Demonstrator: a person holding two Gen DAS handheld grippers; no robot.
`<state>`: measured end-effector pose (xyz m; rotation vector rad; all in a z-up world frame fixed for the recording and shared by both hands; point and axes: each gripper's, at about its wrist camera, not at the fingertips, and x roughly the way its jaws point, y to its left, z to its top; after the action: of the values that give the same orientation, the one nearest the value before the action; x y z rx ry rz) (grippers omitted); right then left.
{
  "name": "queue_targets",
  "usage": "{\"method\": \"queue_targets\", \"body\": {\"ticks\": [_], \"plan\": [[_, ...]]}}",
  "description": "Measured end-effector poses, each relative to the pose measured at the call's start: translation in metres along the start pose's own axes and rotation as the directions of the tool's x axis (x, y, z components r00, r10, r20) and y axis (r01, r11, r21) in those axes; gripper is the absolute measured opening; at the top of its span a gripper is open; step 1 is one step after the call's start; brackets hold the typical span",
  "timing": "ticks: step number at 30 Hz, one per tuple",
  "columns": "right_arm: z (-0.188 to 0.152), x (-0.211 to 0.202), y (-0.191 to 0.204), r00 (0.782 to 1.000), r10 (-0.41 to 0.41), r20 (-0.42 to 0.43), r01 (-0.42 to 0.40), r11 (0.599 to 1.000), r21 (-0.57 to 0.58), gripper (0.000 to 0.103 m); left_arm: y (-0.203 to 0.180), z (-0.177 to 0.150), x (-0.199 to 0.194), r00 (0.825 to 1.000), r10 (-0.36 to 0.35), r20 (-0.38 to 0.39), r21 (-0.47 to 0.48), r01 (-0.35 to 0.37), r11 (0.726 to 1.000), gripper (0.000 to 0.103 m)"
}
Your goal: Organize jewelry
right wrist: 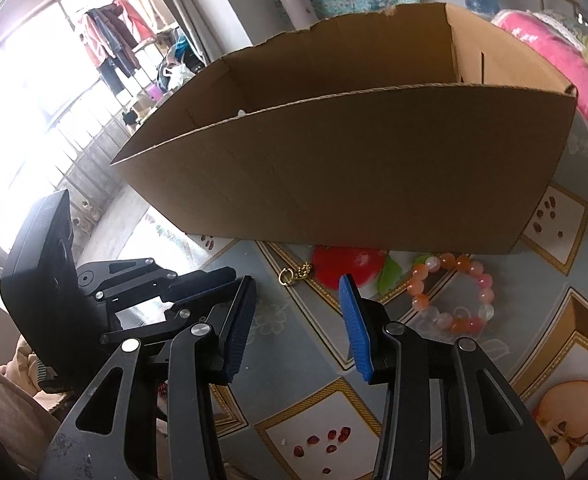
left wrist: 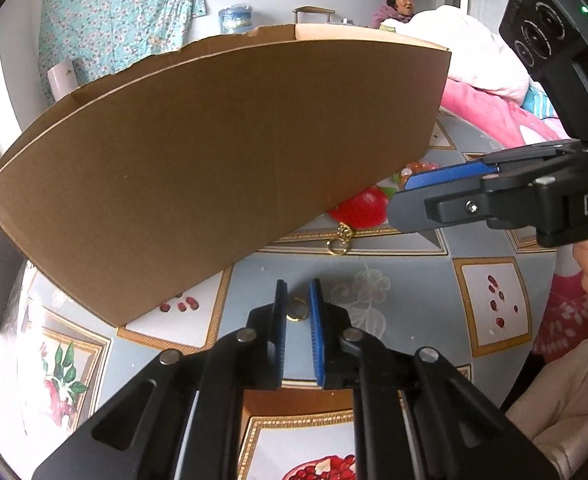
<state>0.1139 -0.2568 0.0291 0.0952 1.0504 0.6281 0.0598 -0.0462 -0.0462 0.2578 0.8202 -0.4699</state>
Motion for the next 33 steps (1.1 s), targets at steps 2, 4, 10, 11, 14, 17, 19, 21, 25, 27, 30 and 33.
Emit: {"method": "queue_targets", "body": {"ticks": [2,4,10,11,14,17,19,21,25,27,30,33], "plan": [[0.002,0.003,0.006,1.000,-0.007,-0.002,0.007,1.000,-0.030,0.038,0.003,-0.001,-0.001,1.000,0.010,-0.004,-0.010,-0.010,1.000,0.010],[0.004,0.006,0.012,1.000,-0.011,-0.005,0.011,0.998,-0.059,0.036,0.005,-0.002,-0.002,1.000,0.015,-0.006,-0.021,-0.016,1.000,0.010],[0.011,0.022,0.023,0.999,-0.038,-0.023,0.034,0.990,-0.139,0.028,0.010,-0.005,-0.005,1.000,0.019,-0.001,-0.046,-0.019,0.999,0.010],[0.013,0.026,0.024,0.999,-0.048,-0.026,0.043,0.988,-0.151,0.026,0.010,-0.006,-0.005,1.000,0.018,0.000,-0.047,-0.018,0.999,0.010],[0.016,0.035,0.024,0.997,-0.064,-0.041,0.056,0.983,-0.175,0.020,0.011,-0.007,-0.006,1.000,0.015,0.003,-0.048,-0.014,0.999,0.010],[0.017,0.040,0.026,0.995,-0.089,-0.049,0.077,0.976,-0.205,0.019,0.011,-0.006,-0.006,1.000,0.010,0.005,-0.049,-0.010,0.999,0.010],[0.017,0.043,0.026,0.993,-0.107,-0.052,0.093,0.970,-0.223,0.018,0.011,-0.006,-0.006,1.000,0.008,0.006,-0.051,-0.007,0.999,0.010],[0.016,0.046,0.030,0.991,-0.117,-0.058,0.101,0.967,-0.233,0.018,0.012,-0.006,-0.006,1.000,0.006,0.008,-0.053,-0.005,0.999,0.010],[0.014,0.049,0.033,0.988,-0.144,-0.061,0.124,0.957,-0.262,0.014,0.013,-0.007,-0.006,1.000,0.005,0.008,-0.054,-0.004,0.999,0.010],[0.014,0.048,0.035,0.985,-0.161,-0.064,0.137,0.950,-0.281,0.012,0.013,-0.007,-0.006,1.000,0.005,0.008,-0.054,-0.004,0.999,0.010],[0.013,0.047,0.037,0.980,-0.185,-0.077,0.153,0.939,-0.308,0.012,0.013,-0.007,-0.006,1.000,0.004,0.009,-0.055,-0.004,0.998,0.010],[0.011,0.047,0.039,0.974,-0.211,-0.083,0.171,0.926,-0.337,0.012,0.014,-0.007,-0.006,1.000,0.004,0.009,-0.056,-0.004,0.998,0.011]]}}
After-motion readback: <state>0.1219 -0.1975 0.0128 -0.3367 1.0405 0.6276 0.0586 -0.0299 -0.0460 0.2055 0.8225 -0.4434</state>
